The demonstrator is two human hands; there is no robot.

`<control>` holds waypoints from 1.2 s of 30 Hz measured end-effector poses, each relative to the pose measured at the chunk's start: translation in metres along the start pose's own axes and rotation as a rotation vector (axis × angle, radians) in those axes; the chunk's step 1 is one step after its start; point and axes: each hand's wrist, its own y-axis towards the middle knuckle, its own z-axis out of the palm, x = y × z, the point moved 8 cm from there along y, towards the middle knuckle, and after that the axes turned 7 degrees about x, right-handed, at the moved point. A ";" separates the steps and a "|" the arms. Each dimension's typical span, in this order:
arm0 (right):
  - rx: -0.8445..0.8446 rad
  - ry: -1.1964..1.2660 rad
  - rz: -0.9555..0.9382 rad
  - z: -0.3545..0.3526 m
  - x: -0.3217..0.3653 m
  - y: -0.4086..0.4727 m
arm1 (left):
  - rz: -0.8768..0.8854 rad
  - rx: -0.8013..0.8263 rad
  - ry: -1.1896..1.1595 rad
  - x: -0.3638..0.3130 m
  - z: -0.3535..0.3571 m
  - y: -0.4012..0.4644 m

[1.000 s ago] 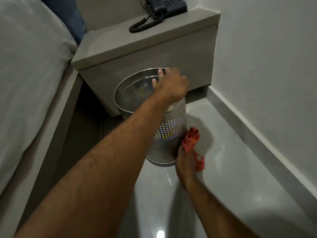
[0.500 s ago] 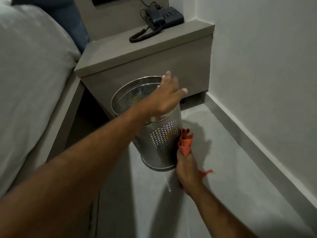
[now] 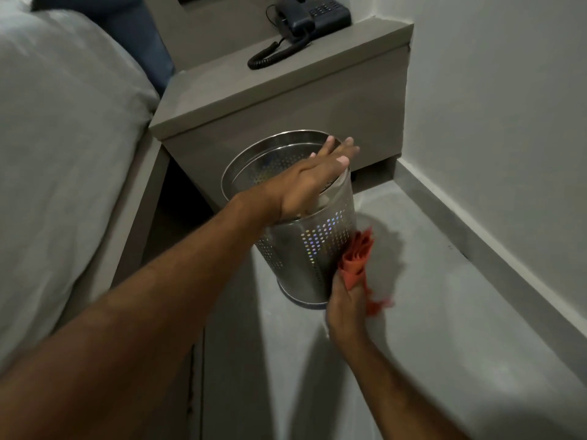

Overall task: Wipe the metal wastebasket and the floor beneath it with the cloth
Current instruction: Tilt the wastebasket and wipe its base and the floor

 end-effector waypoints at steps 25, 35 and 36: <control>-0.005 0.137 -0.412 0.004 0.081 0.014 | -0.348 -0.237 0.064 -0.016 -0.003 0.036; -0.065 -0.325 -0.206 -0.027 0.013 0.010 | -0.127 -0.105 0.200 0.002 0.005 0.029; -0.097 -0.179 -0.259 -0.015 0.034 0.009 | -0.129 -0.112 0.181 0.004 0.005 0.031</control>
